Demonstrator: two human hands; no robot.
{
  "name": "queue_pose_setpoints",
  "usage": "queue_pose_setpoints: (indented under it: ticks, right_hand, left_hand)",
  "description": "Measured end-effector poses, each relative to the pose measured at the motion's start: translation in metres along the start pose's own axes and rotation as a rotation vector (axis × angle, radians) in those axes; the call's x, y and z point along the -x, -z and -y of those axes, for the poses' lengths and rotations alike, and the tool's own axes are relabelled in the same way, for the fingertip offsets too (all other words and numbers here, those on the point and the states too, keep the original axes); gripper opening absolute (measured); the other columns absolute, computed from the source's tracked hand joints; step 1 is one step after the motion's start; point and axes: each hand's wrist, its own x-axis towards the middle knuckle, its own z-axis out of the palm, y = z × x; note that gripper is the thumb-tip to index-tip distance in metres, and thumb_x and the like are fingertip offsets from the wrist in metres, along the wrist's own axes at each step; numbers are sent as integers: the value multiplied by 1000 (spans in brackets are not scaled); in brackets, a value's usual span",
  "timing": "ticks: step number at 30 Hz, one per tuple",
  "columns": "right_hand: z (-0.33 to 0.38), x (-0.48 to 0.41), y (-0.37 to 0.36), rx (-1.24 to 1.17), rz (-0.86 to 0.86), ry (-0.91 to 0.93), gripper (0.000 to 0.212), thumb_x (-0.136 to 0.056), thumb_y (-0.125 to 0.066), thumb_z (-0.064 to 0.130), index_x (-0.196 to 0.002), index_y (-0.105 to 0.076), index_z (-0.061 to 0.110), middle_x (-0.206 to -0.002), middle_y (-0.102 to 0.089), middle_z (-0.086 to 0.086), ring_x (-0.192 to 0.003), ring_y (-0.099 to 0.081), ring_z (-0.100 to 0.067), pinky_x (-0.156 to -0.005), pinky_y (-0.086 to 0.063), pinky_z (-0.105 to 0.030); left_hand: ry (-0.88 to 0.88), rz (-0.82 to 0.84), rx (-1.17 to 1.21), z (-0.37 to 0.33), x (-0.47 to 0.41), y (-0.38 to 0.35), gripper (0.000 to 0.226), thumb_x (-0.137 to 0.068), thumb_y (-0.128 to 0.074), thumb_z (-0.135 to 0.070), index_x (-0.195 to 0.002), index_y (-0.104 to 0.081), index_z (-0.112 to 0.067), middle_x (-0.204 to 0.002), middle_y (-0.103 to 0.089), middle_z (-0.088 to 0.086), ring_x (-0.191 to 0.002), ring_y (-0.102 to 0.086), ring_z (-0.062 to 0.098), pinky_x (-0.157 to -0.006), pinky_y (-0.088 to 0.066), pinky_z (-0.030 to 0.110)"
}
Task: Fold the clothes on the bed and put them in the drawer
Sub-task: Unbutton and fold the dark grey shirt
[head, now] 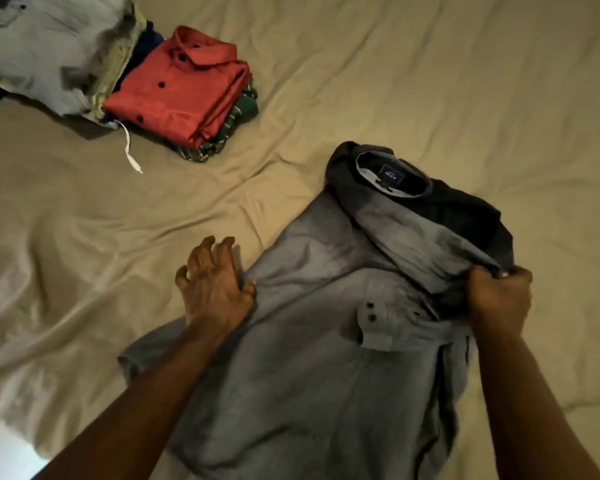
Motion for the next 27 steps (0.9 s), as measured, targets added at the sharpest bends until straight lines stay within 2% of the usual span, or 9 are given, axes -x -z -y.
queue_pose_setpoints:
  ticks: [2,5,8,13,15,17,22,25,27]
  right_hand:
    - [2,20,-8,207,-147,217,64,-82,-65,24,-140,-45,8,-143,-43,-26,-127,-44,-45,-103,-38,-55]
    - [14,65,-49,134,172,439,33,-88,-63,31,-116,-62,13,-114,-63,-11,-105,-58,-29,-92,-45,-37]
    - [14,99,-105,46,516,251,52,-74,-54,60,-90,-67,12,-90,-74,-13,-88,-69,-34,-85,-57,-43]
    - [3,136,-157,-413,561,-450,68,-65,-78,51,-116,-61,11,-111,-70,-10,-87,-69,-30,-79,-62,-50]
    - [6,148,-162,-471,477,-507,76,-71,-82,43,-132,-50,9,-123,-59,-6,-95,-63,-27,-88,-59,-48]
    - [12,147,-160,-569,475,-488,47,-86,-77,26,-121,-52,9,-112,-57,-9,-84,-59,-21,-86,-57,-41]
    - [8,122,-160,-589,520,-338,14,-86,-71,15,-85,-58,10,-81,-59,-12,-64,-57,-24,-47,-47,-25]
    - [3,111,-151,-286,316,-57,42,-72,-74,34,-101,-60,7,-103,-67,-18,-94,-67,-38,-82,-56,-44]
    - [8,108,-137,-24,78,195,61,-77,-71,34,-128,-54,6,-132,-57,-22,-124,-54,-41,-103,-42,-47]
  left_hand:
    - [-23,0,-69,8,3,-9,81,-76,-76,-37,-148,-43,-21,-155,-36,14,-138,-38,36,-108,-34,57]
    - [-141,-49,-141,17,20,-13,74,-70,-72,-37,-139,-49,-21,-147,-42,12,-129,-43,35,-103,-35,54]
    - [-256,-140,-130,30,52,-10,50,-75,-63,-46,-118,-57,-21,-123,-52,10,-107,-51,33,-89,-37,48]
    - [-464,30,-236,81,112,-27,52,-82,-62,-62,-112,-66,-20,-106,-59,9,-91,-58,33,-76,-43,43]
    - [-469,71,-264,96,122,-30,50,-82,-57,-52,-116,-67,-17,-106,-60,11,-87,-61,36,-71,-47,43]
    - [-389,103,-269,99,119,-26,47,-77,-53,-43,-113,-68,-17,-102,-63,10,-80,-63,35,-63,-50,41]
    - [-281,384,124,92,108,3,16,-77,-54,-40,-90,-63,-36,-81,-68,-12,-72,-68,18,-63,-52,29]
    - [-169,671,315,77,102,15,38,-86,-49,-70,-79,-64,-36,-69,-67,-15,-68,-66,4,-71,-53,29]
    - [-146,441,125,71,91,10,51,-88,-39,-76,-87,-63,-31,-80,-67,-9,-80,-67,13,-72,-52,32]
